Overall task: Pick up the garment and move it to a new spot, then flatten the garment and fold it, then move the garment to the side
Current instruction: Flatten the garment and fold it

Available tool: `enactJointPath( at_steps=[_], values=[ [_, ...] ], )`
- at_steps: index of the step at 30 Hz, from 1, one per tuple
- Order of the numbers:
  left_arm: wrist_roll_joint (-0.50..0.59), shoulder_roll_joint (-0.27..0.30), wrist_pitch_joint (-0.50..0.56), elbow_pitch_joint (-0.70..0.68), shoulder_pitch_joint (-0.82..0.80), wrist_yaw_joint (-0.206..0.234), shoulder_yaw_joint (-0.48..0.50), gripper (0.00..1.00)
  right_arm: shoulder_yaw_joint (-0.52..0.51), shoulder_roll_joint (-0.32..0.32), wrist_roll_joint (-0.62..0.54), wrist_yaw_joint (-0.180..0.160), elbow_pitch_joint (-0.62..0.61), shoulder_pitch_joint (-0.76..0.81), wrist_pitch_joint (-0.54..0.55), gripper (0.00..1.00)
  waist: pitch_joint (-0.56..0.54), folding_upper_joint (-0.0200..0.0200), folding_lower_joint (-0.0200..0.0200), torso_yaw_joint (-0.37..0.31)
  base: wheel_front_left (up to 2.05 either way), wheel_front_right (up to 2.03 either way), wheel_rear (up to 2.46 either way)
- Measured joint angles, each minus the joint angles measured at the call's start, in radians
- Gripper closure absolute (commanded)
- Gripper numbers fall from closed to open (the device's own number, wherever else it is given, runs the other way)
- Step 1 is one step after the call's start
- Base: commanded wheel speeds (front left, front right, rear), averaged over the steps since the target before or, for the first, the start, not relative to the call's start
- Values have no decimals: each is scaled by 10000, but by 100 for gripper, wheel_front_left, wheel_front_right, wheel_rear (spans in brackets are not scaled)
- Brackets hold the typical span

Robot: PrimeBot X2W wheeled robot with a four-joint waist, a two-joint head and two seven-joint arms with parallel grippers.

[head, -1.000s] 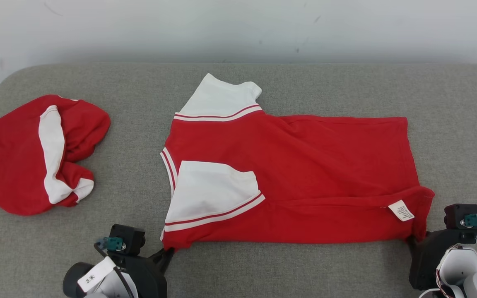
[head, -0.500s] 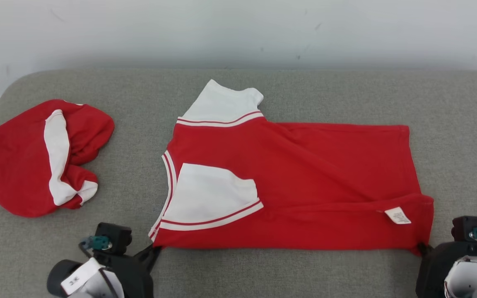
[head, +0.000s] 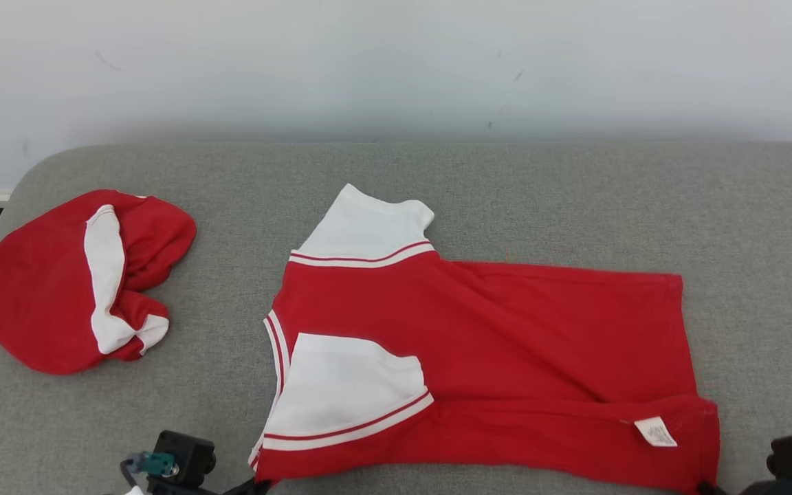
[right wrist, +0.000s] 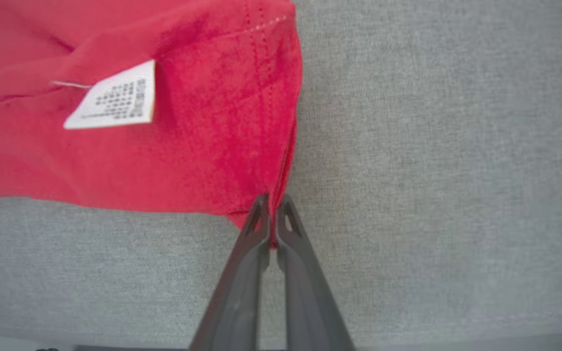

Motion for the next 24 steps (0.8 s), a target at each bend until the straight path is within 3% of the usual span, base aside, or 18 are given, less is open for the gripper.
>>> enactJointPath(
  at_steps=[22, 23, 24],
  values=[
    [-882, 604, 1110, -1206, 1051, 754, 345, 100, -683, 73, 353, -650, -2173, 1685, 1312, 100, 85, 0, 1, -85, 0, 0, 0],
    [-911, 606, 1195, -1237, 1052, 790, 366, 100, -711, 81, 353, -685, -2230, 1683, 1354, 78, 102, -1, 1, -83, 0, 0, 0],
    [-936, 616, 1256, -1260, 1053, 800, 368, 100, -721, 81, 353, -711, -2270, 1678, 1398, 78, 120, -1, 1, -81, 0, 0, 0]
  ],
)
